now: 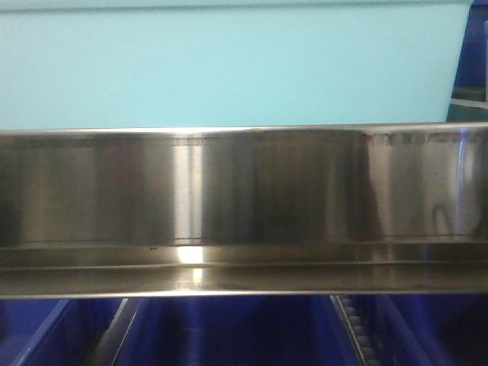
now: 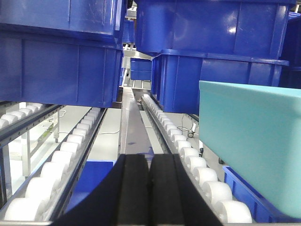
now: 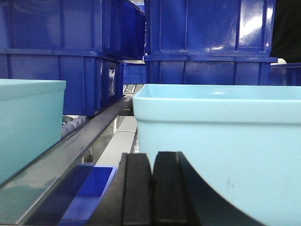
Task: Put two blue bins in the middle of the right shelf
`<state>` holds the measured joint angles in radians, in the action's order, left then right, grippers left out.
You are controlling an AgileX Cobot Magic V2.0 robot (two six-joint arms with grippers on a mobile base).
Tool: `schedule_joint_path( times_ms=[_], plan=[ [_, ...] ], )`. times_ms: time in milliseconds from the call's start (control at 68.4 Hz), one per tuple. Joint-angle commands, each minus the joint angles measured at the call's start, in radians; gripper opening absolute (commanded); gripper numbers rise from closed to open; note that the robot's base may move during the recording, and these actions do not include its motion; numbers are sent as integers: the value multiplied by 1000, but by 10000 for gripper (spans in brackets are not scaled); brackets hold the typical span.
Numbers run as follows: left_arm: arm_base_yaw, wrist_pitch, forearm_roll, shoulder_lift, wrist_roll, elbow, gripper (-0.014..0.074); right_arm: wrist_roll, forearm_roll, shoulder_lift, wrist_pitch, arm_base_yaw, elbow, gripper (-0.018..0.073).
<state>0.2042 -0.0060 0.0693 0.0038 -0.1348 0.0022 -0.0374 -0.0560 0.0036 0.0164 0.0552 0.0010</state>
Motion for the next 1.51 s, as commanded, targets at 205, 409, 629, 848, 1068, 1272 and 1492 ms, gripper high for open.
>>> schedule_joint_path(
  times_ms=[205, 409, 629, 848, 1068, 1272, 1492],
  plan=[
    [-2, -17, 1, -4, -8, -2, -111, -4, -3, -4, 21, -2, -1, -162],
    [-2, -39, 1, -4, -8, -2, -111, -4, -3, -4, 21, -2, -1, -162],
    [-2, -39, 1, -4, -8, -2, -111, -4, -3, -4, 48, -2, -1, -162],
    [-2, -68, 1, -4, -8, -2, -111, -4, -3, -4, 60, -2, -1, -162],
    [-2, -168, -14, -4, -8, -26, -111, 1, -3, -4, 136, -2, -1, -162],
    [-2, 100, 57, -4, -8, -265, -8, 1, -3, -4, -35, -2, -235, -127],
    [-2, 289, 75, 117, -8, -493, 377, 1, -3, 102, -122, -2, -464, 370]
  ],
)
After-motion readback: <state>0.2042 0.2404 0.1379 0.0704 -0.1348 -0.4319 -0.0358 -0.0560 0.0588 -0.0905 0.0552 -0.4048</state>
